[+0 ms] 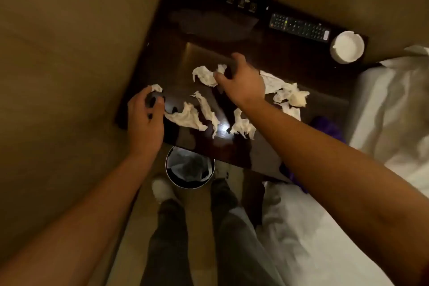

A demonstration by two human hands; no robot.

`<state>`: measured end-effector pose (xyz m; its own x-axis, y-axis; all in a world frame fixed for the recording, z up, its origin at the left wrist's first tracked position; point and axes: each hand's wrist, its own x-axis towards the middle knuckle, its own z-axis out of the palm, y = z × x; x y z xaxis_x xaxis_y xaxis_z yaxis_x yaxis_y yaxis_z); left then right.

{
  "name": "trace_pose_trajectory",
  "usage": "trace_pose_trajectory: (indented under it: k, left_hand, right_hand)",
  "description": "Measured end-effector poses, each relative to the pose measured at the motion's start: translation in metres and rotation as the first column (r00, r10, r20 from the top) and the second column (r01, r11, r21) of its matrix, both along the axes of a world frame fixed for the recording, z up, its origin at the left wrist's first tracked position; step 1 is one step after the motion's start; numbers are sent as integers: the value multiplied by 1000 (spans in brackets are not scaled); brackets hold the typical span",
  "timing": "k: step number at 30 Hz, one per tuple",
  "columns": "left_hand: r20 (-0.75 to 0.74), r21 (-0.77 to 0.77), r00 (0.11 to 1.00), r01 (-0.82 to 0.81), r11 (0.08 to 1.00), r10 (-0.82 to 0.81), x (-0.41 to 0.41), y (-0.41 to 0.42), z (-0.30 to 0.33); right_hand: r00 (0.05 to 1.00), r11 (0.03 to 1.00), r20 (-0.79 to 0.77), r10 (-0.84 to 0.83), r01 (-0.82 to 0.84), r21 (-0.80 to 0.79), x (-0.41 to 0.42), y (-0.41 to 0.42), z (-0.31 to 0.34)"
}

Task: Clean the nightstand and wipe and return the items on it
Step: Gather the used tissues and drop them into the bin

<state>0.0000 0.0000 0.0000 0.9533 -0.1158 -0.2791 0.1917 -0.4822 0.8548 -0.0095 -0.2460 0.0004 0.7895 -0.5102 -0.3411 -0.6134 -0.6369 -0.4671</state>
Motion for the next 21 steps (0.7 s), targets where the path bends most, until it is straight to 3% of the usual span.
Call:
trace_pose_trajectory:
  k: [4,9,14,17,21]
  left_hand:
    - [-73,-34,997,-27,999,25,2,5,-2]
    - [-132,-61,990,-56,997,47,4,6,-6]
    - [-154,-98,985,-96,991,80,16,-7,5]
    - [-322,-216,938,-203,955,127,26,-19,20]
    - [-524,-363,849,-291,885,64,30,-35,37]
  right_hand:
    - [993,998,-122,-11,3,-60,23,17,-12]
    - [987,992,-141,81,-93,-80,32,32,-20]
    - [999,992,-23,-27,29,123,32,33,-3]
    - [995,977,100,1,-22,210,25,47,19]
    - [973,942,217,85,-149,300,7,92,44]
